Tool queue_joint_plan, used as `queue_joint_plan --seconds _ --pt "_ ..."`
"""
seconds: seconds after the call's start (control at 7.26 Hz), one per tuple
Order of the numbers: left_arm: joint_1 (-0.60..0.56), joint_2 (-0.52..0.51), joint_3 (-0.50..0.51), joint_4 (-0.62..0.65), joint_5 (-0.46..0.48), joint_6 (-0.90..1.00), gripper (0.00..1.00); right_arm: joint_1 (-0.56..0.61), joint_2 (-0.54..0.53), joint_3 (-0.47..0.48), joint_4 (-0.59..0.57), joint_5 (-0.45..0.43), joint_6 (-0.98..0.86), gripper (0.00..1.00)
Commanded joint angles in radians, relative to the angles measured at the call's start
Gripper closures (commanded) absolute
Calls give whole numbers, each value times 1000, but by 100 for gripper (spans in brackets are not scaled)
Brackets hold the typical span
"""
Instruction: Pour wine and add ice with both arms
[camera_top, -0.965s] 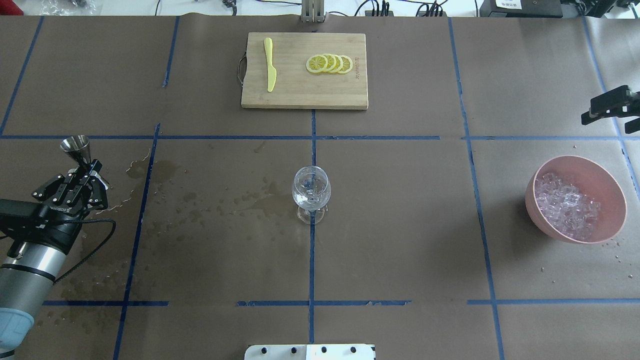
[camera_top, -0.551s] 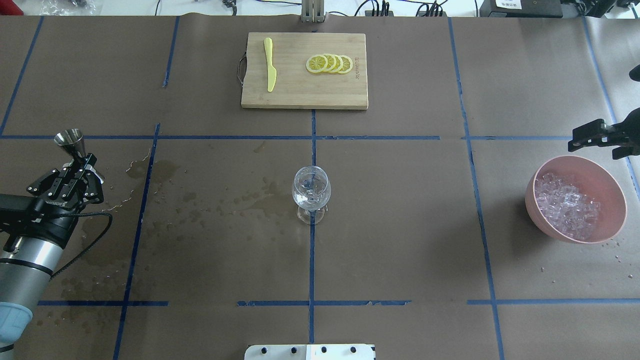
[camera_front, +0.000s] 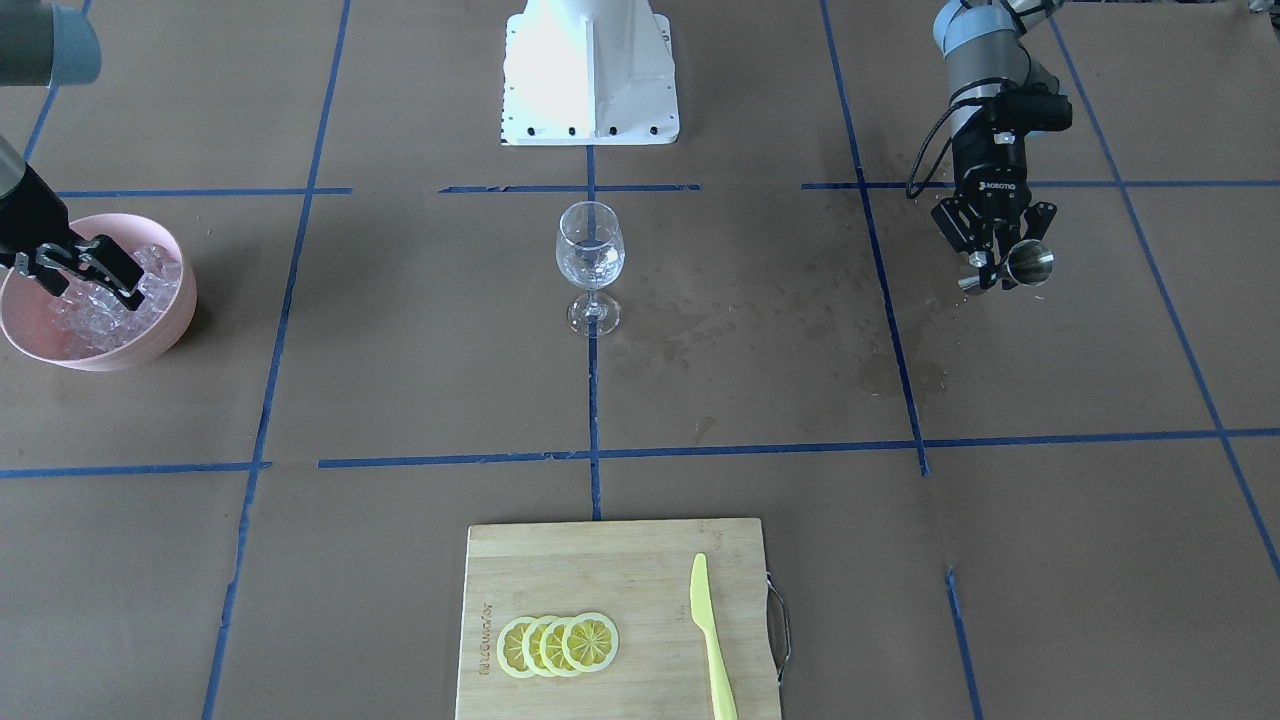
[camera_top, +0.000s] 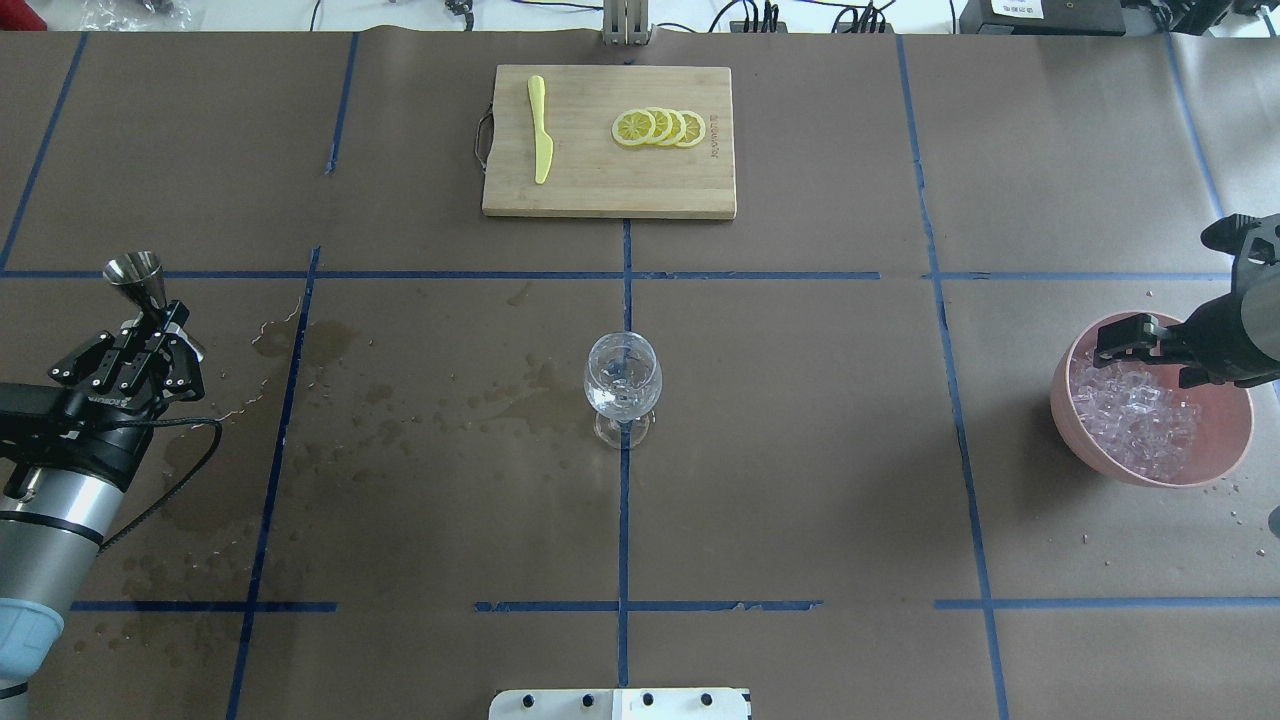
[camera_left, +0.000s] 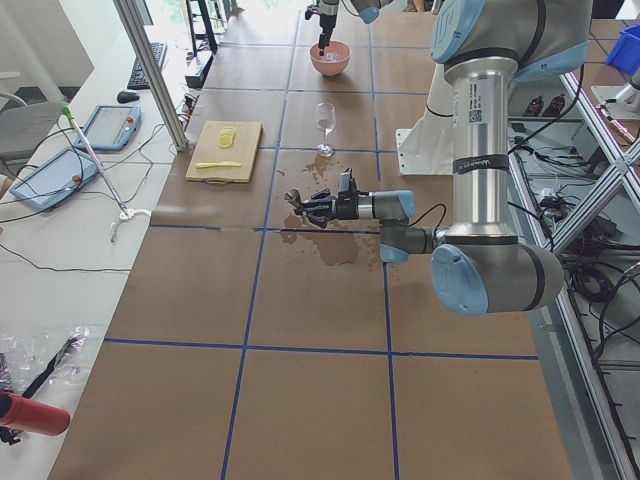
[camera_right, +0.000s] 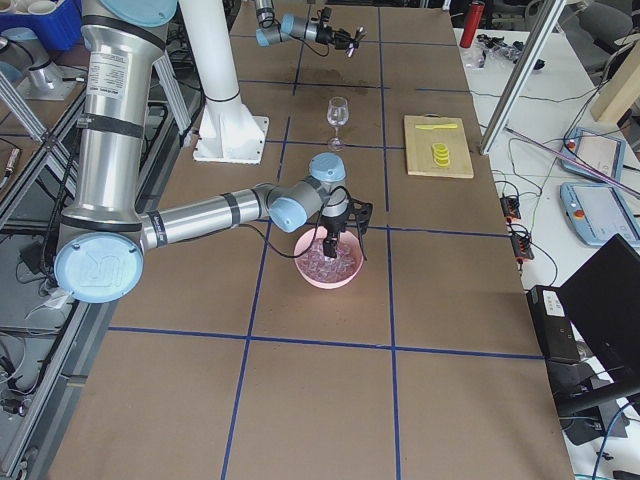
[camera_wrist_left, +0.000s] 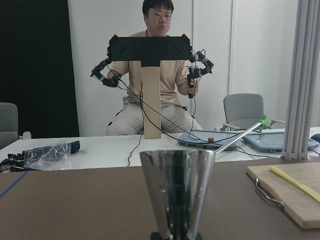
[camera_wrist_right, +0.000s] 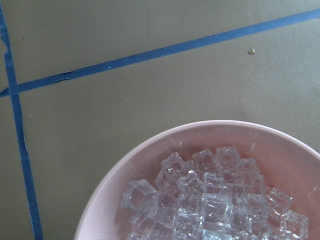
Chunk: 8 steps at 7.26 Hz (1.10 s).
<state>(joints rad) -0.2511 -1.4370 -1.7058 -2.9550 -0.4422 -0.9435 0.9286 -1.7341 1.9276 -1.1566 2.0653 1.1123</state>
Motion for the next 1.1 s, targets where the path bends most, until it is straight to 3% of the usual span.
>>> queue_joint_plan --seconds 0.0,0.28,0.41,0.96 --pt "0 -6 0 1 -1 3 100 -16 -10 -19 2 1 11 1" --pt "1 -11 2 2 -1 5 100 -17 -12 -39 2 6 11 6" --pt "3 -11 2 2 -1 5 100 -17 -12 -39 0 12 11 16" --pt "3 -17 2 4 -4 9 100 -17 -12 -39 -6 15 9 83"
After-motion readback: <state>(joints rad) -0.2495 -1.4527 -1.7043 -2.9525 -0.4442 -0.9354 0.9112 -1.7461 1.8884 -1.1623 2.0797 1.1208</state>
